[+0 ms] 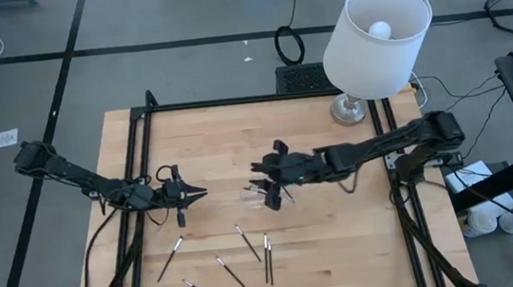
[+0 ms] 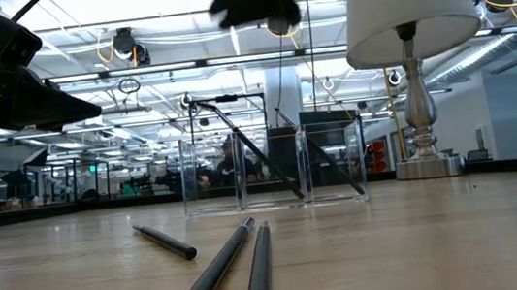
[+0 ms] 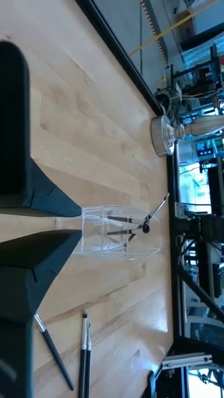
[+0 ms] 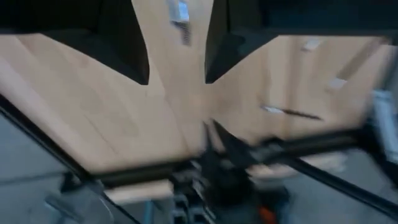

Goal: Pick & Place Makeup Supplies
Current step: Put the makeup brush into the transparent organizer

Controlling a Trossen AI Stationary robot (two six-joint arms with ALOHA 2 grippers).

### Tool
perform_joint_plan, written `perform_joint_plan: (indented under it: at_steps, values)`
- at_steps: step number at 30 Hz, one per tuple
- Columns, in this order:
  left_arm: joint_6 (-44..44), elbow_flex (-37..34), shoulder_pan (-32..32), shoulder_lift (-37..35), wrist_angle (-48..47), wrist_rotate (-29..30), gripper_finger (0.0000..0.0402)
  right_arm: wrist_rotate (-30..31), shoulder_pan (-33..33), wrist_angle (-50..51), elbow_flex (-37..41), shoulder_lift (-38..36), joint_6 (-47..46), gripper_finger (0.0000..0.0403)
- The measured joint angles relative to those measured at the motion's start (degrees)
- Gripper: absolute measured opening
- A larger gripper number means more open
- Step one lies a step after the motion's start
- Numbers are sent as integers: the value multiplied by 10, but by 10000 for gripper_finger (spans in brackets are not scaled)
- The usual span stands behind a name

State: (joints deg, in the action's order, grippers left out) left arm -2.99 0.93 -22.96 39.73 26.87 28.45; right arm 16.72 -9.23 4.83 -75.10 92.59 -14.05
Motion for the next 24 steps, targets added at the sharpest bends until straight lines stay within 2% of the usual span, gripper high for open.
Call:
perform_joint_plan:
  at_steps: [4,7,13,18,21,24]
  values:
    - [-1,0,0,0,0,0,51,-2,-46,-6,-1,-31,2,156]
    - [-4,0,0,0,0,0,51,-2,-103,-45,-1,-20,15,154]
    - [-5,0,0,0,0,0,51,-1,-201,-185,-1,73,94,134]
    - [-19,0,0,0,0,0,51,0,-233,-287,-1,155,164,112]
    - [-19,0,0,0,-1,0,51,9,-236,-305,-1,193,127,98]
    - [-18,0,0,0,-1,0,51,28,-235,-278,-1,212,61,74]
